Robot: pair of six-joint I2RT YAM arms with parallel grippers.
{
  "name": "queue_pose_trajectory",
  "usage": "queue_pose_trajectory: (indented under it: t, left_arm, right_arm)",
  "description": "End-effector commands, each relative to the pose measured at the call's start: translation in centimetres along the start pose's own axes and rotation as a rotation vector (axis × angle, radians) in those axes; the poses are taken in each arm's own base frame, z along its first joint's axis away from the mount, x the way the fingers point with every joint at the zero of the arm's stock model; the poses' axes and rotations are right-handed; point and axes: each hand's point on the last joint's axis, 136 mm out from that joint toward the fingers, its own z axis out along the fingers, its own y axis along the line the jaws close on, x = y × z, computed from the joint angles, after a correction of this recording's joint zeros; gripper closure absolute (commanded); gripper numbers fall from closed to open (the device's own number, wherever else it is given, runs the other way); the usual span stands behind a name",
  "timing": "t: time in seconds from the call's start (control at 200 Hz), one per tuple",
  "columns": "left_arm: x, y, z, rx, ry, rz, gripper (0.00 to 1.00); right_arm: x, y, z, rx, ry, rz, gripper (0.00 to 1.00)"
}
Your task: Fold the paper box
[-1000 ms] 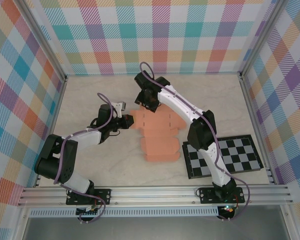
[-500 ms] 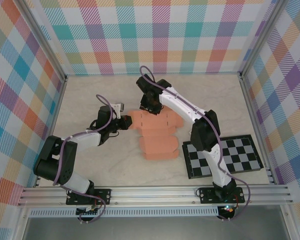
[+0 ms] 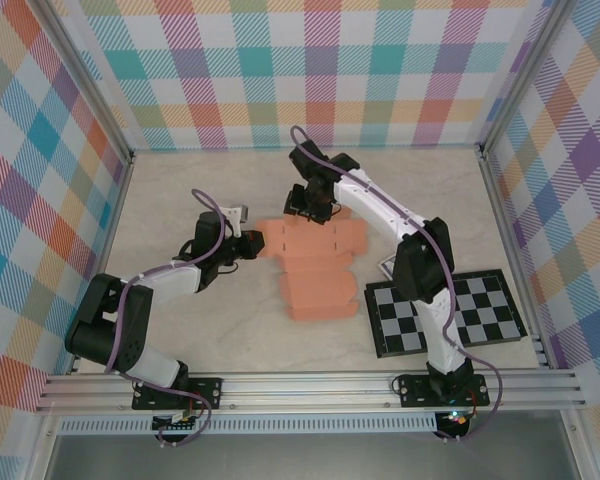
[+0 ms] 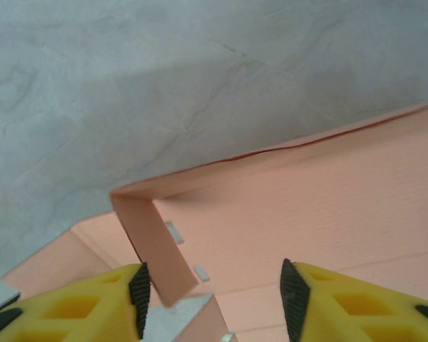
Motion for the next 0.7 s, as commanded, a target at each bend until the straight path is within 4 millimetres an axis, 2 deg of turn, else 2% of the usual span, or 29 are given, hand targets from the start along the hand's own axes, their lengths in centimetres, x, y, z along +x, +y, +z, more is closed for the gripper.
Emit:
queue_pose_trajectory:
  t: [0.0,0.105,0.2,0.29,0.37,0.475,0.57,0.695]
  left_arm:
    - [-1.4,-0.5,-0.4,0.0,-0.061,0.016,1.0]
    - [-1.5,-0.4,-0.3,-0.004,-0.065,-0.022,1.0]
    - [-1.5,-0.1,-0.3,-0.012,-0.071,-0.042,1.0]
    - [-1.4,0.1,-0.2,-0.02,-0.077,-0.052,1.0]
    - [-1.3,0.2,-0.1,-0.024,-0.074,-0.062,1.0]
    - [-1.3,0.3,0.0,-0.026,-0.069,-0.077,1.0]
    - [-1.1,0.4,0.3,-0.025,-0.062,-0.093,1.0]
    - [-1.0,0.4,0.6,-0.018,-0.055,-0.108,1.0]
  right_arm:
    - [1.3,1.5,-3.2,-0.094,0.038,-0.065,0.43]
    - [2.3,1.8,-4.8,-0.124,0.031,-0.121,0.39]
    - [4.3,2.5,-5.5,-0.198,0.022,-0.299,0.36]
    - [6.7,1.8,-3.9,-0.239,0.059,-0.421,0.37]
    - [8.8,0.5,-1.8,-0.233,0.118,-0.433,0.36]
    - [10.8,0.8,-0.3,-0.225,0.109,-0.51,0.29]
    - [11.4,1.5,0.3,-0.217,0.065,-0.555,0.25]
    - [10.1,0.7,1.4,-0.117,-0.018,-0.564,0.23]
